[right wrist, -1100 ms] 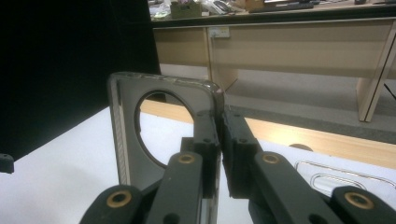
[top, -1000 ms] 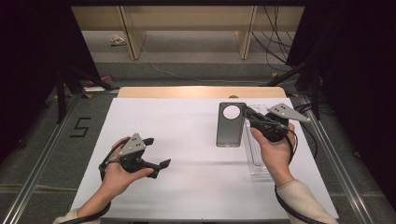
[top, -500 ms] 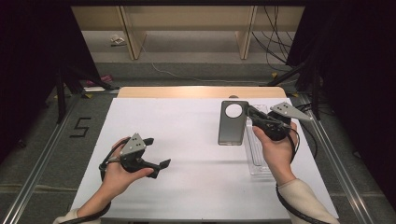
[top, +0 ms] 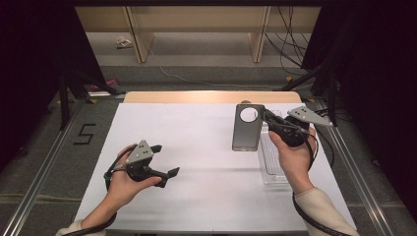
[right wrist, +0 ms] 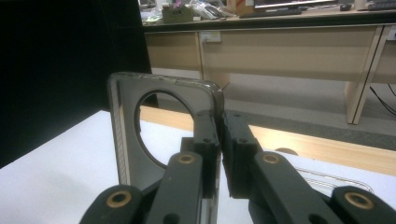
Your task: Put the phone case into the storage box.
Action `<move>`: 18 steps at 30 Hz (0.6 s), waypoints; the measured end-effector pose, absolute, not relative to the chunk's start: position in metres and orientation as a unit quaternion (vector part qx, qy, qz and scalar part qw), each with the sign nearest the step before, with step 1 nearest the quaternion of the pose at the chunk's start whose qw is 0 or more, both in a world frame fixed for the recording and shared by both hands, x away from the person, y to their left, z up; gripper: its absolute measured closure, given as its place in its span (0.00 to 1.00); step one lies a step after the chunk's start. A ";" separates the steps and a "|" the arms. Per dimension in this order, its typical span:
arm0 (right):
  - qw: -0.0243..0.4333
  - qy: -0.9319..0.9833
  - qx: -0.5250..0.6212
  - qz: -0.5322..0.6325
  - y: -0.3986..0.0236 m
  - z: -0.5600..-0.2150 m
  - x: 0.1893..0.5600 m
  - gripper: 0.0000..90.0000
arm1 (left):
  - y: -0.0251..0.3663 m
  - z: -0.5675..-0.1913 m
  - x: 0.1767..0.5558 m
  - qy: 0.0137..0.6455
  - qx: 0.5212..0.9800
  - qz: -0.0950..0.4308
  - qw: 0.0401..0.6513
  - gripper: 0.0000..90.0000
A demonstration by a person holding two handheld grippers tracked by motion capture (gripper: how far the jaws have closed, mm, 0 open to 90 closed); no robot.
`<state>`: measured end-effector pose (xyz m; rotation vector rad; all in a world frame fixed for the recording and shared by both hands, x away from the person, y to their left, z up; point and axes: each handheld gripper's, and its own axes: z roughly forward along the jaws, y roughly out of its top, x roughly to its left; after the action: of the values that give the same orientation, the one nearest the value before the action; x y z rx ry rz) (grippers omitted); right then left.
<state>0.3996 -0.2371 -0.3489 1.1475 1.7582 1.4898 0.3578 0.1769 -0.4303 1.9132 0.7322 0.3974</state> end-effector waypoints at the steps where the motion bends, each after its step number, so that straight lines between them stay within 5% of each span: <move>1: 0.280 0.655 0.428 0.555 -0.238 -0.349 0.400 0.95 | 0.177 -0.430 0.358 0.303 0.792 0.164 0.503 0.00; 18: 0.289 0.648 0.433 0.557 -0.245 -0.345 0.401 0.95 | 0.177 -0.431 0.358 0.303 0.793 0.164 0.503 0.00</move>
<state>0.4013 -0.2446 -0.3448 1.1549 1.7294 1.4860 0.3578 0.1767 -0.4306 1.9139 0.7315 0.3951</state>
